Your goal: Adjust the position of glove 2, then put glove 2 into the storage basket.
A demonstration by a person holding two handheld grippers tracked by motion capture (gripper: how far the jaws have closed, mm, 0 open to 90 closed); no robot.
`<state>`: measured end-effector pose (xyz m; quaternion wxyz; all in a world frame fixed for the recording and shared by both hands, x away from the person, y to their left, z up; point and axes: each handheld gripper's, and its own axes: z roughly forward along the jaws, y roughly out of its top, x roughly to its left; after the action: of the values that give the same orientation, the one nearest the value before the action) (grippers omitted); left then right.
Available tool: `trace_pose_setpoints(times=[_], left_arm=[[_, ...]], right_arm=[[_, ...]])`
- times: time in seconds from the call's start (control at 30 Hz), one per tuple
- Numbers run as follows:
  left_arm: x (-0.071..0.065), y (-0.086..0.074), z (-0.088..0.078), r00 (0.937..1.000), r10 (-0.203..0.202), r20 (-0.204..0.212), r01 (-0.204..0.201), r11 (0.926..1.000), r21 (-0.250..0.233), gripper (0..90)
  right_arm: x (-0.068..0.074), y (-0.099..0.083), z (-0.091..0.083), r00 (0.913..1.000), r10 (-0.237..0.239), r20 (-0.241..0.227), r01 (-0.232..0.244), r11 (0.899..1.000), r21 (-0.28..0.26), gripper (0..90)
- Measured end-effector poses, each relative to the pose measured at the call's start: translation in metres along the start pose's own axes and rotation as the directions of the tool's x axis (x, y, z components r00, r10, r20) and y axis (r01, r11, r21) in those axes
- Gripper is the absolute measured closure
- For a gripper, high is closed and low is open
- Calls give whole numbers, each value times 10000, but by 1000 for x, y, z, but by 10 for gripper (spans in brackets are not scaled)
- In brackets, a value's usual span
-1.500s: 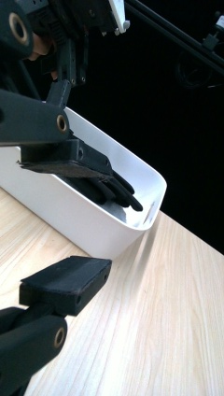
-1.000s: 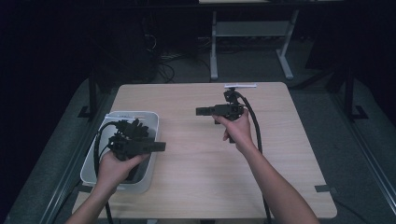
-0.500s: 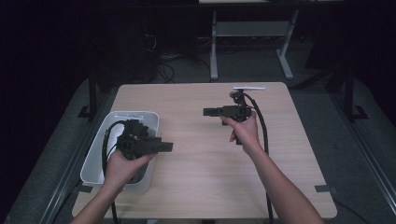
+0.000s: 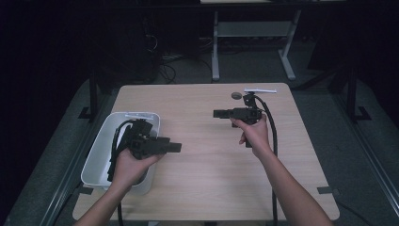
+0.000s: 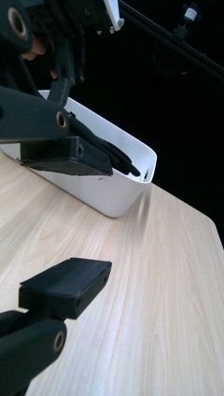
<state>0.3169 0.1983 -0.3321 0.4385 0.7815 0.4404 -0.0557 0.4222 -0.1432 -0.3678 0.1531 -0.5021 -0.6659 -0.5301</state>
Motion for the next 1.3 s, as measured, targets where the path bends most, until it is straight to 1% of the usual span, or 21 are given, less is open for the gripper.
trace_pose_setpoints(times=[0.3,0.37,0.6,0.67,0.7,0.77,0.83,0.93,0.97,1.07,1.2,1.23,1.3], left_arm=[[-8,1,7,9997,215,142,-217,9997,88,289],[-10,0,10,9994,305,176,-307,9995,103,288],[-18,-1,25,9984,410,395,-422,9986,305,284],[-19,-1,27,9982,449,410,-462,9984,322,284],[-21,-2,32,9977,528,420,-546,9976,421,284],[-23,-3,38,9976,549,432,-569,9973,461,284],[-25,-3,43,9968,591,532,-620,9965,553,284],[-28,-6,51,9964,584,610,-623,9959,656,283],[-29,-6,53,9961,612,635,-654,9956,673,283],[-31,-9,60,9954,674,678,-729,9939,831,282],[-32,-12,68,9948,657,775,-720,9940,823,281],[-32,-13,69,9944,704,786,-770,9934,851,280],[-33,-15,73,9943,637,853,-711,9937,863,279]], right_arm=[[-7,-6,-14,9999,66,142,-64,9998,-169,463],[-9,-8,-19,9997,117,202,-112,9997,-224,462],[-20,-14,-37,9986,320,414,-301,9986,-446,462],[-24,-16,-43,9982,381,462,-359,9982,-482,460],[-26,-17,-45,9978,411,514,-384,9978,-534,460],[-30,-19,-52,9975,545,442,-514,9963,-688,462],[-36,-22,-57,9970,617,466,-581,9955,-750,461],[-43,-26,-65,9951,787,595,-740,9943,-771,458],[-45,-28,-68,9948,753,683,-698,9944,-789,458],[-51,-33,-76,9935,903,698,-839,9925,-892,456],[-61,-41,-87,9909,1057,830,-972,9902,-1006,454],[-64,-43,-89,9906,1129,773,-1045,9890,-1046,454],[-68,-47,-93,9892,1201,838,-1109,9880,-1070,452]])
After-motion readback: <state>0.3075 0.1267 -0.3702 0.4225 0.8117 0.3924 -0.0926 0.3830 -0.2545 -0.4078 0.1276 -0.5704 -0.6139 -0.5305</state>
